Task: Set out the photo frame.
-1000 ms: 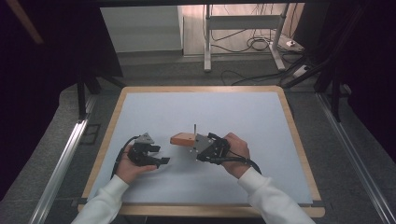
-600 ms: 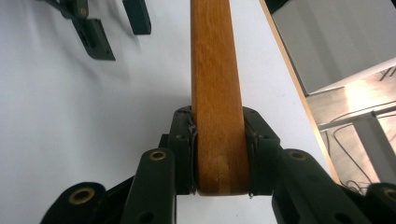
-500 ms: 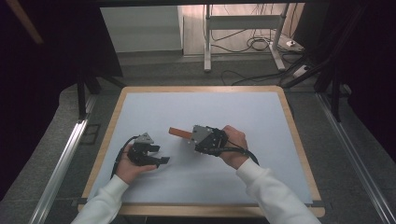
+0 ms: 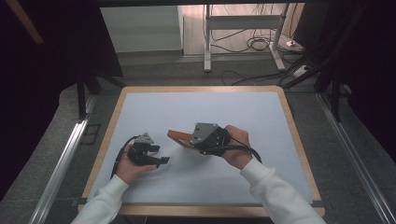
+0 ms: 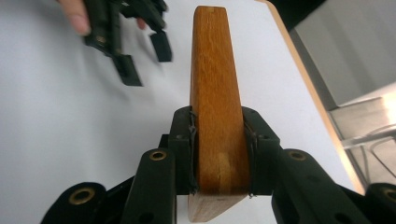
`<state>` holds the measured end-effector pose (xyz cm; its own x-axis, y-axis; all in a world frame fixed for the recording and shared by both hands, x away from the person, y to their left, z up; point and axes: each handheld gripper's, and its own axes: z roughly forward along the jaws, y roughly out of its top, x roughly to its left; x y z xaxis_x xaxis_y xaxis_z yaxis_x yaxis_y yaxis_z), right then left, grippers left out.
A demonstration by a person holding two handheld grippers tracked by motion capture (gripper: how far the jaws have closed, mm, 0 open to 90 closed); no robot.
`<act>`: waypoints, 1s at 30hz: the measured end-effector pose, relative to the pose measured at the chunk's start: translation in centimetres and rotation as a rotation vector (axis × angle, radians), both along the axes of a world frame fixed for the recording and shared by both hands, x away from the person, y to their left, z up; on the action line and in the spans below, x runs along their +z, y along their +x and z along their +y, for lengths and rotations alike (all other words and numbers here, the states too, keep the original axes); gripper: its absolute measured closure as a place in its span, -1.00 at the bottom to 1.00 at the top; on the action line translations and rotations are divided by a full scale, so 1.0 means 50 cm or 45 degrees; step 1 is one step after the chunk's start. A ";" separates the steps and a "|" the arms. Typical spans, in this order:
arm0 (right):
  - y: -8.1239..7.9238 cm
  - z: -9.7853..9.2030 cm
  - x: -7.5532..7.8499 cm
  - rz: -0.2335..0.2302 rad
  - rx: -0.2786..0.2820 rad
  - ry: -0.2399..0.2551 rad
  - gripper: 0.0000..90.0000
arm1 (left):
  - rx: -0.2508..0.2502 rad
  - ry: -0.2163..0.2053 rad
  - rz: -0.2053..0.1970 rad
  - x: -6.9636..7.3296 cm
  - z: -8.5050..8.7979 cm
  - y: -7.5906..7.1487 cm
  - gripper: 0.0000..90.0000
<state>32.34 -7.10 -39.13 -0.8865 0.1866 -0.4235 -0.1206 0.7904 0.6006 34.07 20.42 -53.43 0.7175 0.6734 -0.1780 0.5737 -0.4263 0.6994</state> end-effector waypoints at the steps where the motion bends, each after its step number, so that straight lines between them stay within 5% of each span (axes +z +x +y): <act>1: -0.007 -0.002 0.003 0.013 0.002 0.011 0.55 | 0.001 -0.001 0.000 0.000 0.000 0.000 -0.39; 13: -0.021 -0.029 0.015 0.101 0.038 0.072 0.54 | 0.001 0.003 0.006 -0.002 -0.002 0.000 -0.39; 19: 0.014 -0.047 0.008 0.163 -0.007 0.141 0.53 | 0.000 0.002 0.017 -0.002 -0.003 -0.001 -0.39; 30: 0.063 -0.067 0.003 0.179 -0.095 0.143 0.45 | -0.023 0.006 0.012 -0.004 -0.005 0.001 -0.39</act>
